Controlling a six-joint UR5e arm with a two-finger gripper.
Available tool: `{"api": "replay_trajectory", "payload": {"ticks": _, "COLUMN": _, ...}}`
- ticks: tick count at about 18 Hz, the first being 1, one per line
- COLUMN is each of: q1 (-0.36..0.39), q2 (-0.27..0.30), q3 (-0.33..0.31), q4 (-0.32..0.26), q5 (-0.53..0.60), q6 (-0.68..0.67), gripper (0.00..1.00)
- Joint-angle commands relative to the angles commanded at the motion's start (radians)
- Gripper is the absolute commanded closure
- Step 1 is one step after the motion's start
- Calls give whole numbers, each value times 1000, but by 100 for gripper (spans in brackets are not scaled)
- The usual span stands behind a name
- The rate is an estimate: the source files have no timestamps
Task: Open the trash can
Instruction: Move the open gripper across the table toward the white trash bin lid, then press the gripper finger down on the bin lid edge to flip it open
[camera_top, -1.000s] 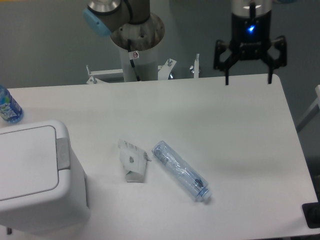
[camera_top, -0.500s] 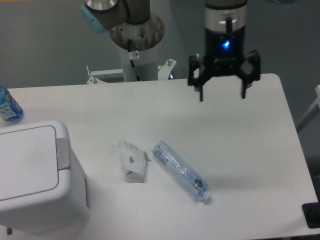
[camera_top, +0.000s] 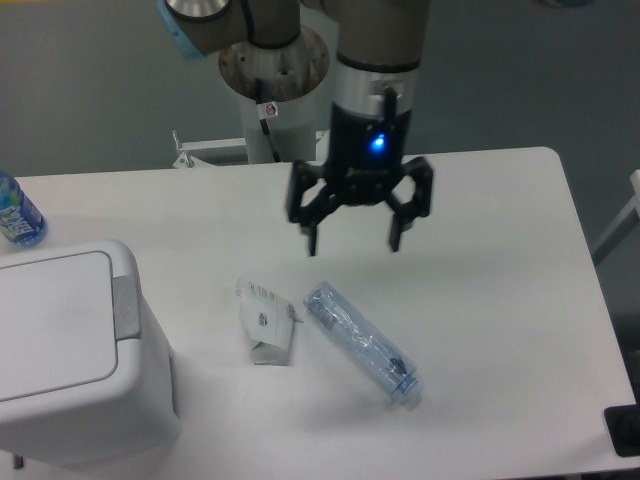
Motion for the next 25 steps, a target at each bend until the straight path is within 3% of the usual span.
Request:
{"api": "replay_trajectory", "payload": {"ticks": 3, "q1": -46, "q2": -29, "q3": 6, "q4": 32, "q5": 8, "q6": 2, "gripper": 0}}
{"api": "replay_trajectory", "payload": {"ticks": 14, "q1": -155, "q2": -67, "q3": 20, "q4": 40, "q5": 12, "q6": 1, "gripper": 0}}
{"api": "replay_trajectory", "payload": {"ticks": 25, "q1": -212, "q2": -81, "q3": 5, "q4": 55, "q5": 14, "q6": -3, "gripper": 0}}
